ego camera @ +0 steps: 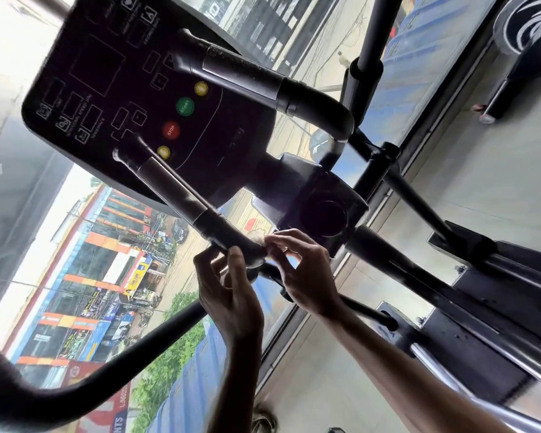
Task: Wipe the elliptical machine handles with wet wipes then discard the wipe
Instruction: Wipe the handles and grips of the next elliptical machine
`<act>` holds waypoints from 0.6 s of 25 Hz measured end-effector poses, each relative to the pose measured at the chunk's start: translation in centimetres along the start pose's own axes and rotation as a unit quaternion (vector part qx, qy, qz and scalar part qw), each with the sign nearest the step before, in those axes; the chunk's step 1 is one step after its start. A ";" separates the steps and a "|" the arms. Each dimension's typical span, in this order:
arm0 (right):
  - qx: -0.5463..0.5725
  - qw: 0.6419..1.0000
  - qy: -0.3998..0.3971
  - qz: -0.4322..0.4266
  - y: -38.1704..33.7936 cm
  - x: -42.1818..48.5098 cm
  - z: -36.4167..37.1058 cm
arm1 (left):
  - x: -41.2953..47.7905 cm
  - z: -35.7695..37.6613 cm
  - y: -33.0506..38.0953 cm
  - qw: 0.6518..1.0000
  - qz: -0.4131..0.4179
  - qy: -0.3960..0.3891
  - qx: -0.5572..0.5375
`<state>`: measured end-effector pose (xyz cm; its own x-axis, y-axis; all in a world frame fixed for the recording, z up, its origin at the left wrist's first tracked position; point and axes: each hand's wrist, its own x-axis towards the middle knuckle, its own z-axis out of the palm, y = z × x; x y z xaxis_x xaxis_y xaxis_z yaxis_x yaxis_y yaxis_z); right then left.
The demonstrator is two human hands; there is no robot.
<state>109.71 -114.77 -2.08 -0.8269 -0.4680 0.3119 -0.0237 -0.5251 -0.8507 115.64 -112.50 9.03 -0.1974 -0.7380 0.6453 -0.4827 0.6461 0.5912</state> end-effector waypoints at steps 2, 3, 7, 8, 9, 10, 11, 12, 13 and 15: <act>-0.029 1.000 -0.005 0.012 0.1 0.3 0.3 | -0.1 -0.1 0.1 1.000 0.003 -0.003 -0.016; -0.044 0.999 -0.007 0.027 0.2 0.5 0.5 | -0.1 -0.3 0.1 1.000 0.003 -0.007 -0.024; 0.033 0.998 -0.010 0.051 -2.6 0.5 -0.4 | 0.1 -0.7 -0.8 0.999 0.005 -0.026 -0.040; 0.076 0.996 -0.017 0.044 -4.1 0.4 -0.7 | 0.2 -0.7 -1.0 0.999 0.014 -0.030 -0.039; 0.106 0.994 -0.018 0.028 -5.6 0.5 -0.7 | 0.4 -0.8 -1.3 0.999 0.022 -0.035 -0.036; 0.115 0.993 -0.009 0.007 -7.0 0.7 -0.5 | 0.5 -0.9 -1.5 0.998 0.025 -0.040 -0.034; 0.112 0.994 0.009 -0.012 -8.0 1.1 0.0 | 0.6 -1.0 -1.7 0.998 0.024 -0.047 -0.035; 0.103 0.994 0.033 -0.026 -8.5 1.6 0.5 | 0.7 -1.3 -2.0 0.998 0.020 -0.053 -0.039; 0.089 0.994 0.058 -0.033 -8.7 2.0 0.7 | 0.8 -1.5 -2.2 0.997 0.014 -0.060 -0.045; 0.057 0.995 0.085 -0.018 -7.8 1.9 0.4 | 1.2 -2.0 -2.3 0.996 -0.001 -0.071 -0.062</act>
<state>108.54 -111.92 5.31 -0.9097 -0.3260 0.2571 0.0006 -0.6204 -0.7843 118.20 -114.50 9.46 -0.3194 -0.7534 0.5747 -0.3759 0.6575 0.6530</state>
